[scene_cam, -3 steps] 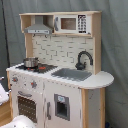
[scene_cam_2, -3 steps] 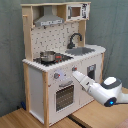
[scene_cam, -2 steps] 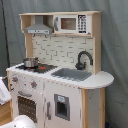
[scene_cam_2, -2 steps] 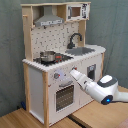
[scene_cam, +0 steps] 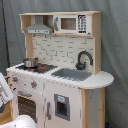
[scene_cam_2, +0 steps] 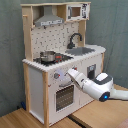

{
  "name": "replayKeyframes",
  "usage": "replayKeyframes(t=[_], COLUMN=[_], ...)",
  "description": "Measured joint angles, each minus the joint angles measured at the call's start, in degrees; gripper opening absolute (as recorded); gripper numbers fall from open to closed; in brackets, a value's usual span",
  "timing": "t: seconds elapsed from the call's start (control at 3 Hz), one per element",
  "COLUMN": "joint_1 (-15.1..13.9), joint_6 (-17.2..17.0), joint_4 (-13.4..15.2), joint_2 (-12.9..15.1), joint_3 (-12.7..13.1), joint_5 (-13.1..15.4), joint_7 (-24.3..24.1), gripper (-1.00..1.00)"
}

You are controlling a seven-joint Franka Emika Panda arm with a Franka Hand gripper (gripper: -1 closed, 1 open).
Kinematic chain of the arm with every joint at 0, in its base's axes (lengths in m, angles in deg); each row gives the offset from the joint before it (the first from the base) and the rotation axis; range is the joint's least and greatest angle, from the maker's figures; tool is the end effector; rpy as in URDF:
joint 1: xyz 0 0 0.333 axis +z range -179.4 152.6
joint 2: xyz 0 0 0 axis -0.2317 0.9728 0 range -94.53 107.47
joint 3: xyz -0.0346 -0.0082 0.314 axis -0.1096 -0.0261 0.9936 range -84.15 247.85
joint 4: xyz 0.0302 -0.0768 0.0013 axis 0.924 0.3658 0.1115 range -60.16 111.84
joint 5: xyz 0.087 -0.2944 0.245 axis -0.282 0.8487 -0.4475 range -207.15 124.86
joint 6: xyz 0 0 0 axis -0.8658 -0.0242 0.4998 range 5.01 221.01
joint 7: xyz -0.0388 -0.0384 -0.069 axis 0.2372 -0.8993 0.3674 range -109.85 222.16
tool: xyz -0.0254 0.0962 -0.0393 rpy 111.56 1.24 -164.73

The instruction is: Play with the kitchen

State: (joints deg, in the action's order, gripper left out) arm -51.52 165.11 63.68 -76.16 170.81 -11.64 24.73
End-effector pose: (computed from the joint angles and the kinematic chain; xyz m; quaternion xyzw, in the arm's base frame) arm 0.2727 0.5029 0.3340 0.5332 0.4197 0.5350 0.5033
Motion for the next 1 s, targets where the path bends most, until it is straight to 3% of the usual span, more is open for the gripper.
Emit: replayKeyframes(t=[0.33,1.0], joint_1=[-2.6,-9.28], joint_6=[4.77,10.89], joint_4=[-1.81,-7.42], joint_2=[-0.58,-1.06], joint_3=[-0.4,-0.44], joint_5=[0.0,-0.02], joint_7=[-2.77,-8.99], gripper=[1.0,1.0])
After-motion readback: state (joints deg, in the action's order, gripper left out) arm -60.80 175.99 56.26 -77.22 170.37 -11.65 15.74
